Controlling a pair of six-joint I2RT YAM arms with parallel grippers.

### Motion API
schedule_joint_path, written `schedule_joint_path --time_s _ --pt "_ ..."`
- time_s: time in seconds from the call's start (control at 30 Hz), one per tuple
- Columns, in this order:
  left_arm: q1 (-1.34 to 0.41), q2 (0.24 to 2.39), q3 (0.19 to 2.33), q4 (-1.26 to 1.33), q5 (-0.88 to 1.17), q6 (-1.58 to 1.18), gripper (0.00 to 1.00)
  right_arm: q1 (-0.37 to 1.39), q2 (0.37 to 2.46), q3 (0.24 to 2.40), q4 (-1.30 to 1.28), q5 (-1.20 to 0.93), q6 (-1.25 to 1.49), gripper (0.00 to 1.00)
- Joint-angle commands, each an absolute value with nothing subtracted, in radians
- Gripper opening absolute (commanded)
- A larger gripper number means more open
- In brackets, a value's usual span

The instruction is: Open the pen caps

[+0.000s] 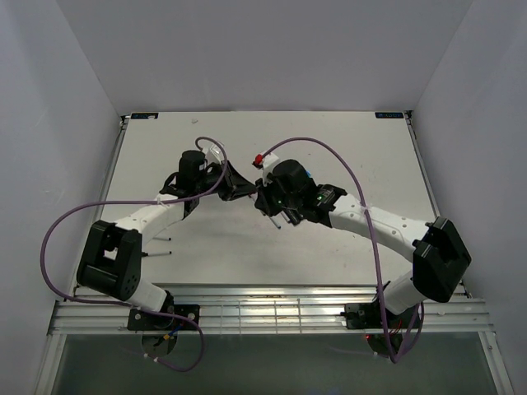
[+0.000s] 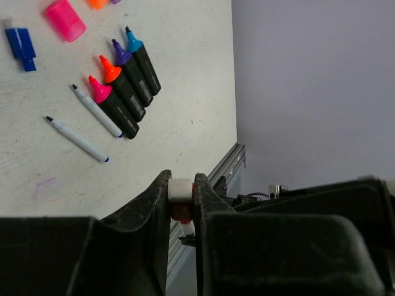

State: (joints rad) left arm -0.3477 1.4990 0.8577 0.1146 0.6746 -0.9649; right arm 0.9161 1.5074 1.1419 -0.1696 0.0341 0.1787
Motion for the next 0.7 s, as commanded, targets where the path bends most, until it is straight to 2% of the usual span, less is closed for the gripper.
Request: schedule_joint_path --time_s 0.0,0.17,0.33,0.43,0.67 --pt "-0.351 1.396 0.891 0.215 0.758 -0.749 0.0 0.876 1.439 1.126 -0.107 -0.28 0.205 0.08" --pt "-0.351 1.338 0.905 0.222 0.793 -0.68 0.0 0.818 1.419 1.066 0.042 -0.504 0.285 0.08" --pt "-0.348 1.33 0.873 0.279 0.819 -0.756 0.0 0.77 1.422 1.005 0.204 -0.681 0.399 0.08" --pt "-0.348 1.345 0.871 0.305 0.844 -0.804 0.0 0.733 1.427 0.956 0.322 -0.747 0.483 0.08" --pt "-0.348 1.367 0.877 0.383 0.948 -0.937 0.0 0.721 1.411 0.923 0.364 -0.741 0.469 0.09"
